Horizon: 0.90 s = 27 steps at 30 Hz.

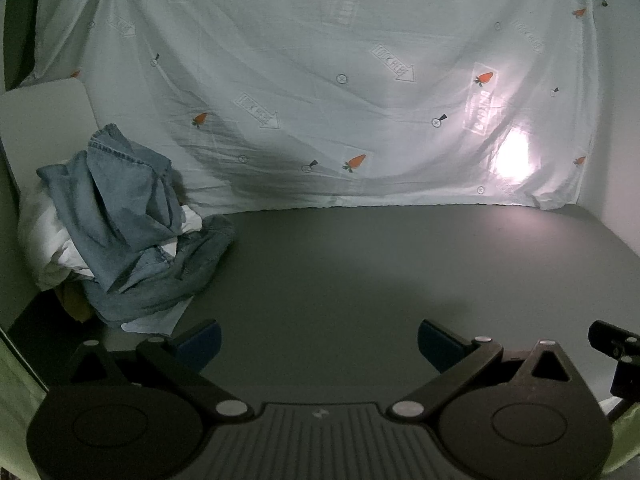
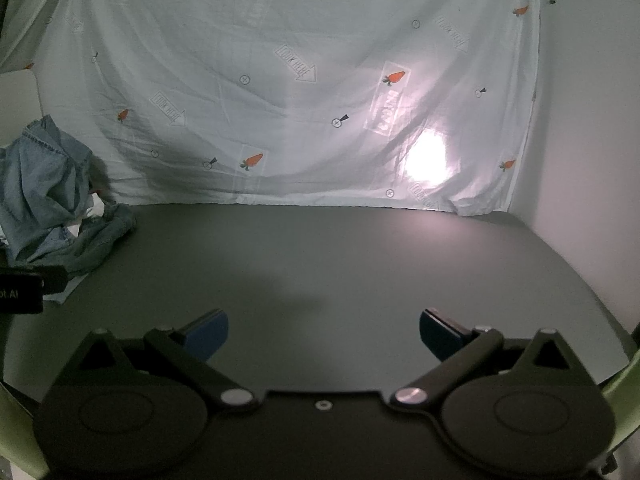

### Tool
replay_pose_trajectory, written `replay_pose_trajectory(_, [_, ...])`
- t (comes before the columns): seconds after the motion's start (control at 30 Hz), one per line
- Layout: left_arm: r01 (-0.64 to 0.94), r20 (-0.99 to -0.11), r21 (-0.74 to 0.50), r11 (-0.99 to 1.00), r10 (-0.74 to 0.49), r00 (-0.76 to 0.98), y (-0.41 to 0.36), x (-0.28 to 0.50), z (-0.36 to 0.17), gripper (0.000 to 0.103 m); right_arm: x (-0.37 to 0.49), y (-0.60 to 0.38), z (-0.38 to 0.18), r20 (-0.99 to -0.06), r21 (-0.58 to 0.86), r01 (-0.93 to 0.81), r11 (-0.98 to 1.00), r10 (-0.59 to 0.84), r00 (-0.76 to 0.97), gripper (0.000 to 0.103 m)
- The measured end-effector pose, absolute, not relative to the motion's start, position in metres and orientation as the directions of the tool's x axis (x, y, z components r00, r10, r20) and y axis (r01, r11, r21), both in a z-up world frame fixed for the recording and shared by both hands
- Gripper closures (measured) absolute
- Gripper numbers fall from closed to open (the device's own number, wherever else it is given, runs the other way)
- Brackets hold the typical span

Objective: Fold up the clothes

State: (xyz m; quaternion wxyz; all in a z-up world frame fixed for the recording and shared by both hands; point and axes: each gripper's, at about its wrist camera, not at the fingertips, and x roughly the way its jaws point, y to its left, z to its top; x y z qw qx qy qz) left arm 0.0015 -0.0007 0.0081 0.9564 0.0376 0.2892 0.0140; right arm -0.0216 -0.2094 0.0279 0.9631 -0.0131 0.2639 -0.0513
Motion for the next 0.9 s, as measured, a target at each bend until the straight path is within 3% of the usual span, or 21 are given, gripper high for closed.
replay_pose_trajectory(0.9, [-0.013, -0.542, 0.110, 0.994, 0.071, 0.838, -0.0031, 0.0045, -0.0009, 0.000, -0.0193, -0.2125, 0.0234, -0.482, -0.034, 0.133, 0.991, -0.133, 0.866, 0.000])
